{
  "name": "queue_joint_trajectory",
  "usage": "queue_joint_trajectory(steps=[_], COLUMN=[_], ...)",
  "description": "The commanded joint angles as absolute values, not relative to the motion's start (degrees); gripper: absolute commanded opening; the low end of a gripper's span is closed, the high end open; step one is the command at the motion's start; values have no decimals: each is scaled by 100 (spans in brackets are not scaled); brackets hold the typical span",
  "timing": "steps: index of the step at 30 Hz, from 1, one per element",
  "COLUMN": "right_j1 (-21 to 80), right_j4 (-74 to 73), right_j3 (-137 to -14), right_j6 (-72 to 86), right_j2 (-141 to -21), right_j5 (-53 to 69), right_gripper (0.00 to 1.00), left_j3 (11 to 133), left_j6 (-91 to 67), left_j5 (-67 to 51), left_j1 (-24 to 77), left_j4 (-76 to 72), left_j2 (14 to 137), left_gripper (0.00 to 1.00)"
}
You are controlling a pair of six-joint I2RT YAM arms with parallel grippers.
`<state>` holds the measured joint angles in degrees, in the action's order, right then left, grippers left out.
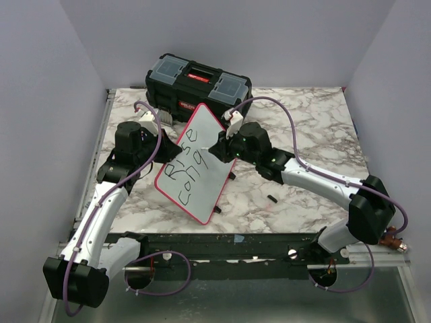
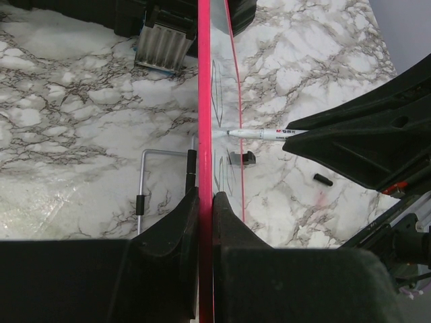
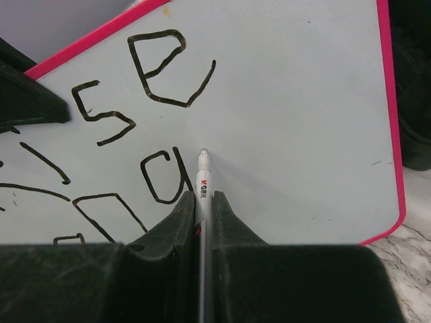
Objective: Write a sentence on the whiteboard
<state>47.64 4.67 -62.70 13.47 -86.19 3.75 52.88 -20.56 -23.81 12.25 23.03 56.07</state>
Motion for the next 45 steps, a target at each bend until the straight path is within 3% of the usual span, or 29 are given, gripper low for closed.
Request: queue_joint_trajectory(steps=[1,15,45], right_j1=[4799,4799,4799], right_j4=[708,760,356], right_j3=[-6056,-5453,-6540], right_j6=[1407,1483,1355], right_j2=[-8671,-8498,-9018], right_j5=[491,375,-116], right_gripper=[1,1,1], left_j3=[5297,5304,5308], left_j6=[-1477,-1477,-1468], left_j5=[-2215,-2215,-2193], left_j1=[1310,1320,1363], left_j4=[2619,2617,2634], left_j2=[5564,5581,5563], left_gripper=[0,0,0])
